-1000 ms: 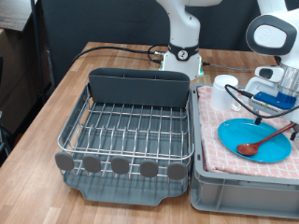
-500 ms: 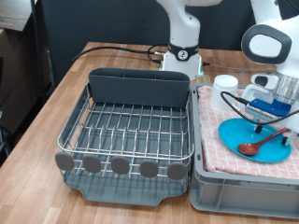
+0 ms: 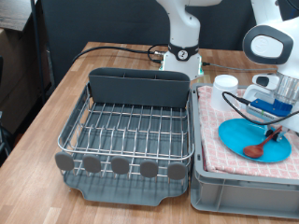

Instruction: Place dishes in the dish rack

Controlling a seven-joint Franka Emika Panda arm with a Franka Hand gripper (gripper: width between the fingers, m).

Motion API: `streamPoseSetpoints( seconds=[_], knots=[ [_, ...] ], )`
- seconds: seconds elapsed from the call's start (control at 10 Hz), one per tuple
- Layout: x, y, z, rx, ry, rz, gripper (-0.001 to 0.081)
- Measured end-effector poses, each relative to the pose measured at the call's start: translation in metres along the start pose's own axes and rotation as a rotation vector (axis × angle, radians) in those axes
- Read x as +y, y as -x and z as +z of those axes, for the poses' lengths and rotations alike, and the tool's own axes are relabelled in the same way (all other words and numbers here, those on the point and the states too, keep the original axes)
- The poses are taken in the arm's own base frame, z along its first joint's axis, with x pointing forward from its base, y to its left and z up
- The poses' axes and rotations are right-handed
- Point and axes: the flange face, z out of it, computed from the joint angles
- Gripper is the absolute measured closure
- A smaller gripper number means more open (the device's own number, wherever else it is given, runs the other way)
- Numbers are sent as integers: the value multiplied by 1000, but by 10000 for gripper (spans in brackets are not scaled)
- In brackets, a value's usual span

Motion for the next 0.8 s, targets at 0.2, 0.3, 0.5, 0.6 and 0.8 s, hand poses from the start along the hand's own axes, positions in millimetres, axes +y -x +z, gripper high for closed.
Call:
streamPoseSetpoints(
  seconds=[0.2, 0.3, 0.5, 0.6, 0.8],
  knots=[
    [-1, 3, -6, -15, 7, -11, 708],
    [-3, 4, -11, -20, 5, -19, 708],
    [-7, 2, -24, -8, 8, -28, 717],
    [-9, 0, -32, 0, 12, -33, 717],
    [-13, -6, -51, 14, 25, -46, 721]
  ],
)
